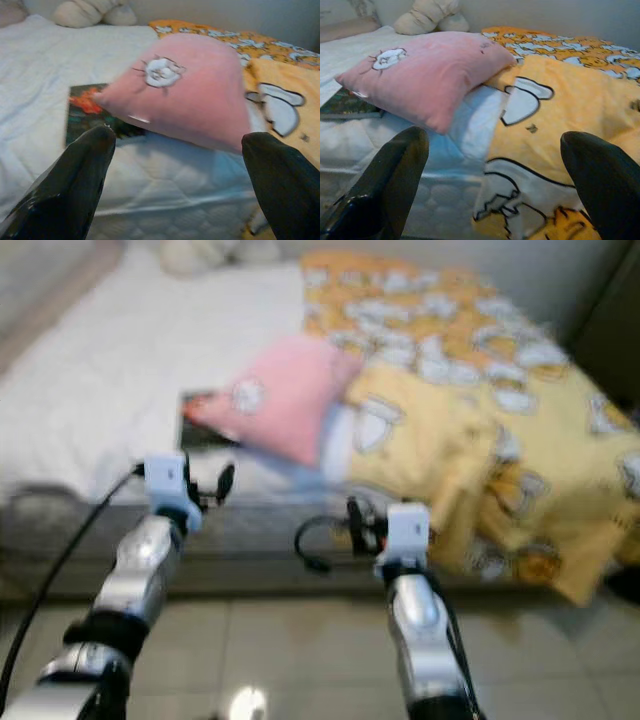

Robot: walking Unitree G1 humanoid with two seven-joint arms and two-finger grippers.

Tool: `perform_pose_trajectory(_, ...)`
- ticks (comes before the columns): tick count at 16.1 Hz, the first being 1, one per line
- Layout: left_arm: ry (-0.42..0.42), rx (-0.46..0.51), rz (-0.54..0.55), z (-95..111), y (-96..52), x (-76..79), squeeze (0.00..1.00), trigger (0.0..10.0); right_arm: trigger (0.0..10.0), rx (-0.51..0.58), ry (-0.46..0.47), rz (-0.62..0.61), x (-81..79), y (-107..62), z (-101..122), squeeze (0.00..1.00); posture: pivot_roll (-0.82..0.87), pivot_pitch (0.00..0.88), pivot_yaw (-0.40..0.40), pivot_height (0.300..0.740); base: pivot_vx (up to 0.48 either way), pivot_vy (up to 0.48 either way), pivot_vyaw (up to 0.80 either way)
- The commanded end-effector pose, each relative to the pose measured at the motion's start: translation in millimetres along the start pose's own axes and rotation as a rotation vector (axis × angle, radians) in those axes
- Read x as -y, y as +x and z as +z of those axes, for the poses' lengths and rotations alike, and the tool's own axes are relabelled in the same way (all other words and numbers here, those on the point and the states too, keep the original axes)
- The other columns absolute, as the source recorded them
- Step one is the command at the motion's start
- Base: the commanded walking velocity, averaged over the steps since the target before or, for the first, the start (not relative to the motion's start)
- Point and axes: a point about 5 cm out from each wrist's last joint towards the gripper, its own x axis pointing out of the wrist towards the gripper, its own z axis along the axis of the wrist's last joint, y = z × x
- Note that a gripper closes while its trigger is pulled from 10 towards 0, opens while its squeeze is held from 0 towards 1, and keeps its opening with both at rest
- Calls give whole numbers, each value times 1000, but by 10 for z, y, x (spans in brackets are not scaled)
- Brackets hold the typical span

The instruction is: Clean up the room

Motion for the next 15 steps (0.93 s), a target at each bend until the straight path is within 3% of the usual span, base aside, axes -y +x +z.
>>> perform_pose_trajectory(1,1,6,-40,20,32,152,0,10000,10000,-7,-12,-35,128,-18,2,0,5,0,-30,740,270,398,0)
perform_pose_trajectory(4,22,7,-67,24,37,184,0,10000,10000,-6,-13,-46,150,-37,-4,0,2,0,-27,740,366,120,421)
perform_pose_trajectory(8,20,0,-88,45,79,215,0,10000,10000,-9,-10,-67,175,-70,-18,0,-13,0,-17,740,393,0,0)
perform_pose_trajectory(10,29,-11,-89,22,77,241,0,10000,10000,-10,-9,-70,180,-79,-20,0,-17,0,-14,740,0,0,0)
perform_pose_trajectory(15,-1,-19,-76,0,87,274,0,10000,10000,-15,-10,-65,177,-96,-29,0,-25,0,-13,740,272,-390,0)
